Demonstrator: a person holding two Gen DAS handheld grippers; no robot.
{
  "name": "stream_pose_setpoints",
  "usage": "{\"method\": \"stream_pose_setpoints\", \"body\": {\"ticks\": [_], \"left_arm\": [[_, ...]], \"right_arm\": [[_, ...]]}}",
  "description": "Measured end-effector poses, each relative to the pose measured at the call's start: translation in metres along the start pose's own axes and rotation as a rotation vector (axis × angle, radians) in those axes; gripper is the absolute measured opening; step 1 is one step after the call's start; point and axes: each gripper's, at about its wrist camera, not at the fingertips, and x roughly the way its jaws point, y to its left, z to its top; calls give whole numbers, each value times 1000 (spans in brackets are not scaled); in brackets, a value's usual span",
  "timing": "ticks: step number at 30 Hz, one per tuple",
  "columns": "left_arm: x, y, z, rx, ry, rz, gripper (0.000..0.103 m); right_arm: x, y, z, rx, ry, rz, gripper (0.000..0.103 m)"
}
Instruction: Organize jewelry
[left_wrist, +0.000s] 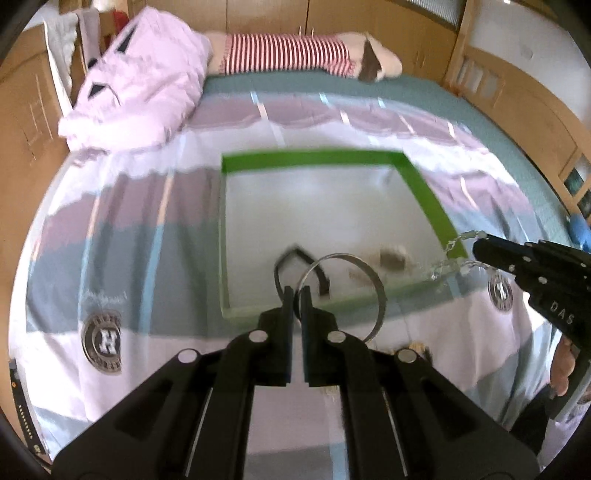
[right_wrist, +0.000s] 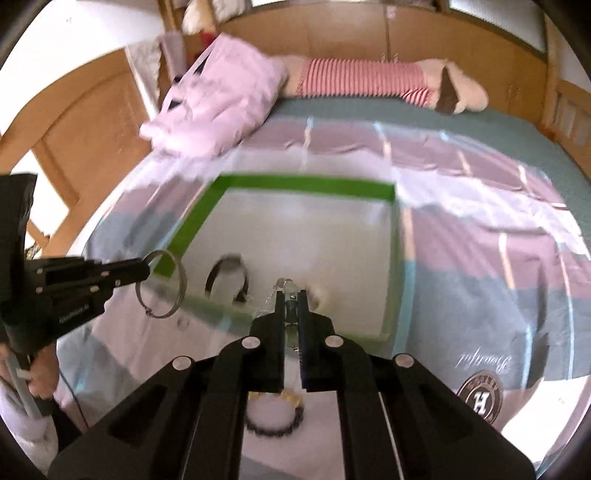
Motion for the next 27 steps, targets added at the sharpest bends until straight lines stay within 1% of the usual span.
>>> {"method": "stream_pose_setpoints", "body": {"ticks": [1, 2, 4, 6, 8, 10, 13, 14, 15, 16, 17, 18, 19, 20, 22, 24, 26, 27], "left_arm": [[2, 2, 4, -9, -7, 13, 3], [8, 5, 8, -27, 7, 18, 3], [16, 8, 12, -41, 24, 3, 4], [25, 7, 15, -33, 34, 22, 5], [33, 6, 15, -20, 41, 48, 5], [40, 10, 14, -29, 50, 54, 5], [46, 15, 13, -48, 60, 53, 5], [46, 16, 13, -52, 61, 53, 5], [47, 17, 12, -57, 65, 53, 5], [45, 18, 12, -62, 66, 56, 6], [44, 18, 12, -63, 65, 55, 10], [42, 18, 12, -63, 62, 51, 16], [38, 19, 12, -66, 56, 45, 21], [35, 19, 13, -71, 50, 46, 29], [29, 18, 12, -74, 44, 44, 29], [24, 15, 9, -61, 54, 35, 29], [18, 10, 2, -39, 69, 36, 30], [16, 8, -2, -33, 76, 38, 33]], "right_arm": [[3, -1, 2, 3, -5, 2, 6], [7, -2, 4, 10, -3, -3, 6], [17, -7, 5, 23, 6, -16, 6], [27, -12, 1, 32, 24, -27, 6], [38, -17, -3, 42, 51, -46, 6], [47, -24, -5, 67, 67, -50, 6], [51, -25, -6, 69, 77, -51, 6], [52, -24, -6, 59, 79, -56, 8], [51, -22, -7, 55, 83, -62, 22], [51, -22, -6, 59, 85, -61, 30], [49, -22, -6, 70, 79, -53, 44], [45, -23, -6, 86, 63, -41, 46], [42, -24, -5, 89, 62, -34, 46], [40, -23, -5, 89, 70, -21, 46], [35, -22, -8, 83, 75, -3, 46], [29, -18, -14, 58, 91, 15, 46], [27, -15, -25, 27, 121, 35, 46], [29, -14, -36, 8, 160, 41, 46]]}}
